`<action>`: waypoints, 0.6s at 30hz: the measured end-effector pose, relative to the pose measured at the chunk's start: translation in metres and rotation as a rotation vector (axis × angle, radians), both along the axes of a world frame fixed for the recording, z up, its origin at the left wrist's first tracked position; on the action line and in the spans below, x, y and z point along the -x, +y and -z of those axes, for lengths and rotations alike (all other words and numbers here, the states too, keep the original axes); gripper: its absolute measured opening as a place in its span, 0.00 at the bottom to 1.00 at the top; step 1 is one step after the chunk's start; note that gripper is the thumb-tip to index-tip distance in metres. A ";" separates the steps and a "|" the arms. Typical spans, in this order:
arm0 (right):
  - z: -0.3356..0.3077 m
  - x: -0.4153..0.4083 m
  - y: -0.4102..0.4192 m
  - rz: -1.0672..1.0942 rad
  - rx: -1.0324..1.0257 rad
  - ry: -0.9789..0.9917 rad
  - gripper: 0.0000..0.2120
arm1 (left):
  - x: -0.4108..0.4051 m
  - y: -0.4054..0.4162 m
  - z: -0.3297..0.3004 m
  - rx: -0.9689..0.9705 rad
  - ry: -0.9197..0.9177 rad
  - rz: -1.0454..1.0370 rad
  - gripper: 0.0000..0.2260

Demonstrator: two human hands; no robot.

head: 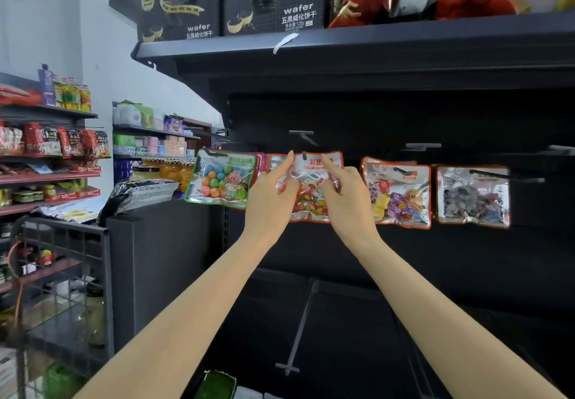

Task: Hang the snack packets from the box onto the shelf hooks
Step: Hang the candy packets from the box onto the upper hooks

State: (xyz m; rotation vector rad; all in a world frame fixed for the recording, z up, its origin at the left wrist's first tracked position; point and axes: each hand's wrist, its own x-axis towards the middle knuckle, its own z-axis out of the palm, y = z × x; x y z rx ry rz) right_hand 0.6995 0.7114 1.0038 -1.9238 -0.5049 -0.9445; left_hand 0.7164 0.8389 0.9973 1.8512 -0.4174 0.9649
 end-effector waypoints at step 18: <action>0.008 -0.116 -0.002 0.415 0.413 0.314 0.41 | -0.114 -0.040 -0.014 -0.215 0.382 -0.097 0.25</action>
